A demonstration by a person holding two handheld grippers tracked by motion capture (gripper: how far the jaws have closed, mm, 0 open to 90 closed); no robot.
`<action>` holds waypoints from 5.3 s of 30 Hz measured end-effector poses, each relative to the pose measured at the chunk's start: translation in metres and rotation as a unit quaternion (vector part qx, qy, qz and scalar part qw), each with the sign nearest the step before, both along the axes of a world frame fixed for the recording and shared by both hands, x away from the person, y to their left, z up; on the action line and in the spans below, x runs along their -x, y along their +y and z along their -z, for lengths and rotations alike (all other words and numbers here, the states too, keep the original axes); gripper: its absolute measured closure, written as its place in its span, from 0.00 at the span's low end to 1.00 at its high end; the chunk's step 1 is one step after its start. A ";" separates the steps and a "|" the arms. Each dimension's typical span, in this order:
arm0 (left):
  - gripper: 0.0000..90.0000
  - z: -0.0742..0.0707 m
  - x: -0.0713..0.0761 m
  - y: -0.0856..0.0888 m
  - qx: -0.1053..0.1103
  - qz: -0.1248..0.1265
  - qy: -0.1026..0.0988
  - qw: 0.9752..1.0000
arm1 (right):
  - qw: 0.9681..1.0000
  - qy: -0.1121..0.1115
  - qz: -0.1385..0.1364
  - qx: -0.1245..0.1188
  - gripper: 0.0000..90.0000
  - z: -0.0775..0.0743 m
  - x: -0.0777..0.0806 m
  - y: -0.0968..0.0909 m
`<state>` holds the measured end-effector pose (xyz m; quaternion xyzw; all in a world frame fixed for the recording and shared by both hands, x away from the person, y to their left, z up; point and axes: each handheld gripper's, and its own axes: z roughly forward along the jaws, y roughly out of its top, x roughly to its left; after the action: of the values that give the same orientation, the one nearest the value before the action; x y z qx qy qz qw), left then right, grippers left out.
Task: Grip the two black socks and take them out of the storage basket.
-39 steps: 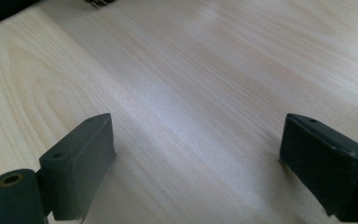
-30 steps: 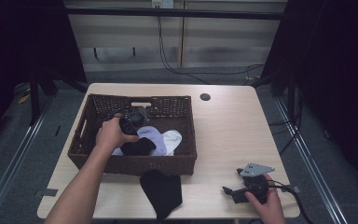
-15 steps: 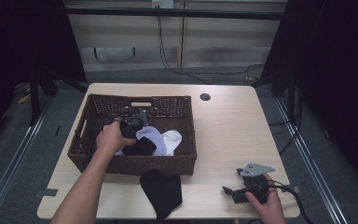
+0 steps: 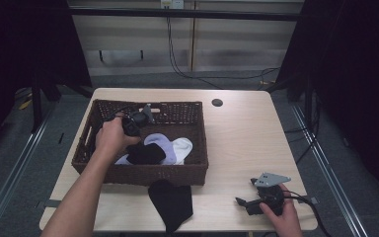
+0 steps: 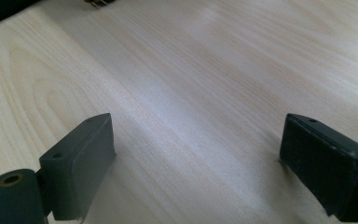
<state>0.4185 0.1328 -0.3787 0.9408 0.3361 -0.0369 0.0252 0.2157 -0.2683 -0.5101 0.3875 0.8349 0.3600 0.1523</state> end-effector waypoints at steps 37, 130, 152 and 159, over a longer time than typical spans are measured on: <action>0.95 -0.165 0.023 -0.017 0.014 0.059 -0.040 0.997 | 1.000 0.001 0.000 0.001 0.11 0.000 0.000 0.000; 0.94 -0.044 0.141 -0.005 0.073 0.187 0.047 0.978 | 1.000 0.000 0.000 0.001 0.11 0.000 -0.001 0.000; 0.94 -0.026 0.117 0.006 0.063 0.157 0.036 0.985 | 1.000 0.000 0.000 0.001 0.11 0.000 -0.001 0.000; 0.70 -0.011 0.115 0.010 0.071 0.145 0.008 0.987 | 1.000 0.000 0.001 0.000 0.11 0.000 -0.001 0.000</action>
<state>0.3039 0.1430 -0.3676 0.9751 0.1928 -0.0714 0.0837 0.2167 -0.2679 -0.5102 0.3883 0.8347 0.3595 0.1525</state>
